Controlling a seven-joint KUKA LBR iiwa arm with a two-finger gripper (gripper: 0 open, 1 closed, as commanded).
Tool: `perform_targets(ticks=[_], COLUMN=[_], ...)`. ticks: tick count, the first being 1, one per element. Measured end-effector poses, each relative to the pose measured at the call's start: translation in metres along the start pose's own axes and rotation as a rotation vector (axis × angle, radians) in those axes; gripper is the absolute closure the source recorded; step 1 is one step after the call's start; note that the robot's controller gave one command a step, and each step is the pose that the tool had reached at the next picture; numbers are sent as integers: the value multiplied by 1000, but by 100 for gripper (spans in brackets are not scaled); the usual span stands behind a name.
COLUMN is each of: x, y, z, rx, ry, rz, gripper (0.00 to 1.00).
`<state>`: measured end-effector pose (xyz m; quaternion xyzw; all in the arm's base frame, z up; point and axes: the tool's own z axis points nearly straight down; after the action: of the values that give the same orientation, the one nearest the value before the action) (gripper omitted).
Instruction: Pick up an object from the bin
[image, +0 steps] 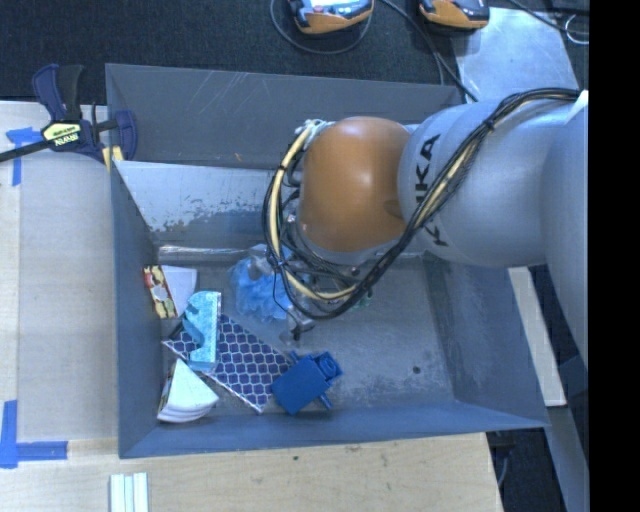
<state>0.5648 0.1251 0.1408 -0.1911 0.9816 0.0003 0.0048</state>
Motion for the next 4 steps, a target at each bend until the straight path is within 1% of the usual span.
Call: perform_targets(ticks=[1, 2, 3, 4], x=[15, 15, 5, -12], y=[-49, -49, -59, -78], z=[43, 43, -45, 60], rx=[-1, -1, 0, -3], ry=[0, 1, -5, -8], rz=[344, 345, 304, 479], gripper=[100, 100, 100, 100])
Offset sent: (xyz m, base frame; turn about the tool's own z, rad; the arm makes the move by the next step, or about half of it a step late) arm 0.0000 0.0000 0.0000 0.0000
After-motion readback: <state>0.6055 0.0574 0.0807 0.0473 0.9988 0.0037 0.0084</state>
